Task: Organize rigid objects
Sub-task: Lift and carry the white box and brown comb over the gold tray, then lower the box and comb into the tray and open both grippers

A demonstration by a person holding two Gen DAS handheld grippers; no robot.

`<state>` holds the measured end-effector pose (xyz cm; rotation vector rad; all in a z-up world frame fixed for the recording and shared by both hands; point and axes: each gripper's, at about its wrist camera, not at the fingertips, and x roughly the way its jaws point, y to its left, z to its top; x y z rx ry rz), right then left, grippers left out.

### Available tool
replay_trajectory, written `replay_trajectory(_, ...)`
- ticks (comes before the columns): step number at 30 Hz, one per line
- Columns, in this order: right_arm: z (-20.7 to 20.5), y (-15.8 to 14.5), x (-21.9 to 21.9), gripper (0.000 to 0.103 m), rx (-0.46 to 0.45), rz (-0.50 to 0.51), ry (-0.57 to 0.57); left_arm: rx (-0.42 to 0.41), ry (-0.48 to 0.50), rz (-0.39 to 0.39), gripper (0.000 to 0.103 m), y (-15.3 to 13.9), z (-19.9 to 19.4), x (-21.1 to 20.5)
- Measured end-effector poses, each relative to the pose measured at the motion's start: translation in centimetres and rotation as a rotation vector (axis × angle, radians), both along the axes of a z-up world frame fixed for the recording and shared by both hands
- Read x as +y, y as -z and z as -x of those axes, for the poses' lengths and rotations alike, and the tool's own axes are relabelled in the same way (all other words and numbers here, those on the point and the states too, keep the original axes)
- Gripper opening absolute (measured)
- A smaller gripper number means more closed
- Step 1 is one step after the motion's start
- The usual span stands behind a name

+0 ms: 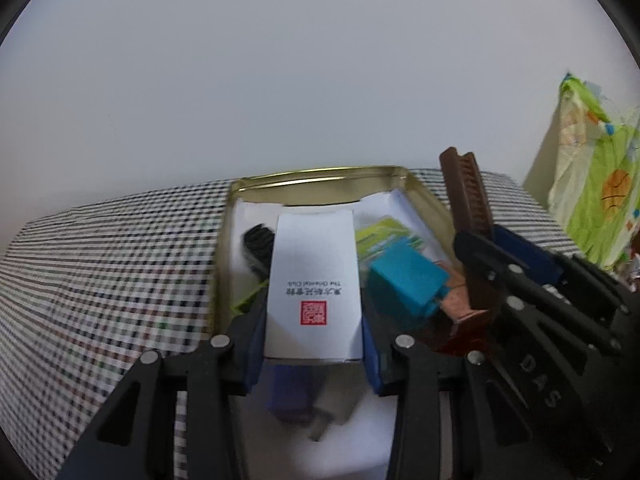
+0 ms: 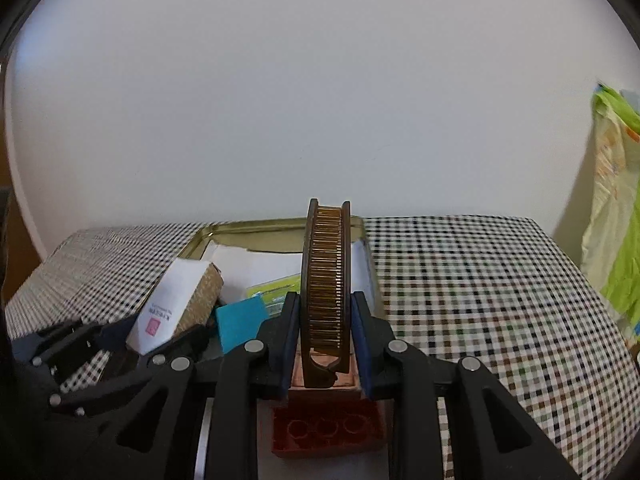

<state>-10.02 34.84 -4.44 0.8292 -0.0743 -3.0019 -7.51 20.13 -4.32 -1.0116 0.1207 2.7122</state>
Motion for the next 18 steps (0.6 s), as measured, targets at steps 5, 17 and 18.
replay_trajectory(5,0.6,0.0,-1.0,0.028,-0.032,-0.035,-0.053,0.007,-0.021,0.021,0.039,0.1,0.1,-0.1)
replay_trajectory(17,-0.9,-0.6,-0.9,0.041,0.055,0.03,-0.069,-0.025,0.008,0.039,0.076,0.8,-0.1,0.5)
replay_trajectory(18,-0.8,-0.6,0.5,0.06,0.074,0.062,-0.066,-0.02,0.012,0.017,0.08,0.6,-0.2,0.3)
